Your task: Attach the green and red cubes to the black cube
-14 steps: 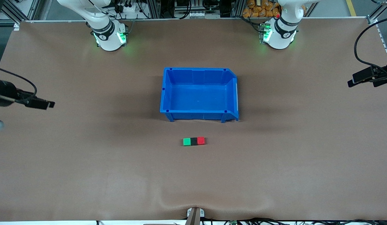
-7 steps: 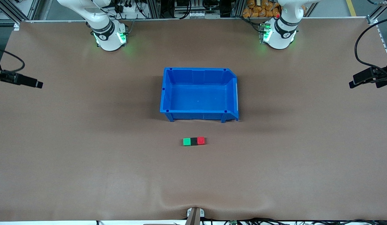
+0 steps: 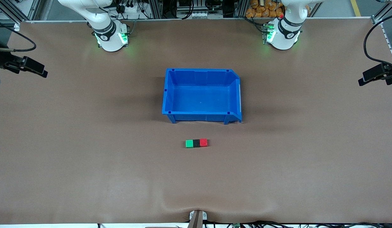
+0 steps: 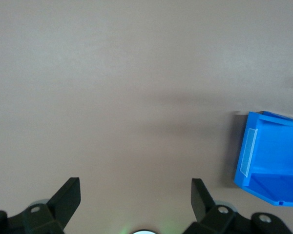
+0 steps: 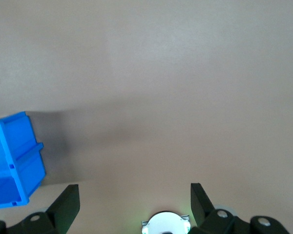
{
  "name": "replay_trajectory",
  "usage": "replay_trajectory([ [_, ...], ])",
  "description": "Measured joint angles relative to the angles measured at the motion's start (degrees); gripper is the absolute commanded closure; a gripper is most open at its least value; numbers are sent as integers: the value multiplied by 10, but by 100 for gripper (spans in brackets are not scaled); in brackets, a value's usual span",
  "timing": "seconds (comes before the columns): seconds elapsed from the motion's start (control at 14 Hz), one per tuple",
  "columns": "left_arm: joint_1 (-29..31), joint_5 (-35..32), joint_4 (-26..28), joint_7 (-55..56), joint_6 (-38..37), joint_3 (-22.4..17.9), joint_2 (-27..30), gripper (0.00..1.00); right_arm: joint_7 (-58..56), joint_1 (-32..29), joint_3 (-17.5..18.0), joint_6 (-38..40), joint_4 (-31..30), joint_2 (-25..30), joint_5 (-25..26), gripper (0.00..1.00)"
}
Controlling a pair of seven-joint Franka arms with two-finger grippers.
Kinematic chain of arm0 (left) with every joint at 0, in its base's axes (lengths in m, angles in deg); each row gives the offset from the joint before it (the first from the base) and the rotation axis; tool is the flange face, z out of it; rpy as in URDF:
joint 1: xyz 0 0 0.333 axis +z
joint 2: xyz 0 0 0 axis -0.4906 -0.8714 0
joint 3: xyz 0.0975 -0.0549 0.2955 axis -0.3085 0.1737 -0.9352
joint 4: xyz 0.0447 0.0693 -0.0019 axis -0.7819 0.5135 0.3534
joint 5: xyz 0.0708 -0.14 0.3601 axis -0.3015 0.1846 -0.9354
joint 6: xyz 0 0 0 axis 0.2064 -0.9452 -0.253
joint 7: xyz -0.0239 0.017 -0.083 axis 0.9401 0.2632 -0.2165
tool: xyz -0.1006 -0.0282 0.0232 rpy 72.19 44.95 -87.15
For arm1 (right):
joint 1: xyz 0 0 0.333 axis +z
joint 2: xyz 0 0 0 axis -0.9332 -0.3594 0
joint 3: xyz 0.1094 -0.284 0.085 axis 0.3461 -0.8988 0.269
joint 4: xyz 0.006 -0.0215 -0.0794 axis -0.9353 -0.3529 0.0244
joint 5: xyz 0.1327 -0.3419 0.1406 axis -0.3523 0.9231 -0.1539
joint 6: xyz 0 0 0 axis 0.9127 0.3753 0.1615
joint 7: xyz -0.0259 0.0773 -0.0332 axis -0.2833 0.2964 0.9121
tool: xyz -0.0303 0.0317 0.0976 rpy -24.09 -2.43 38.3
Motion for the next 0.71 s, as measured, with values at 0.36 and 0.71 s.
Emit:
replay_trajectory([
  [0.36, 10, 0, 0, 0, -2, 2, 0, 0, -68, 17, -49, -13, -36, 20, 1, 0],
  [0.71, 9, 0, 0, 0, -2, 4, 0, 0, -73, 32, -63, -26, -44, 26, 1, 0],
])
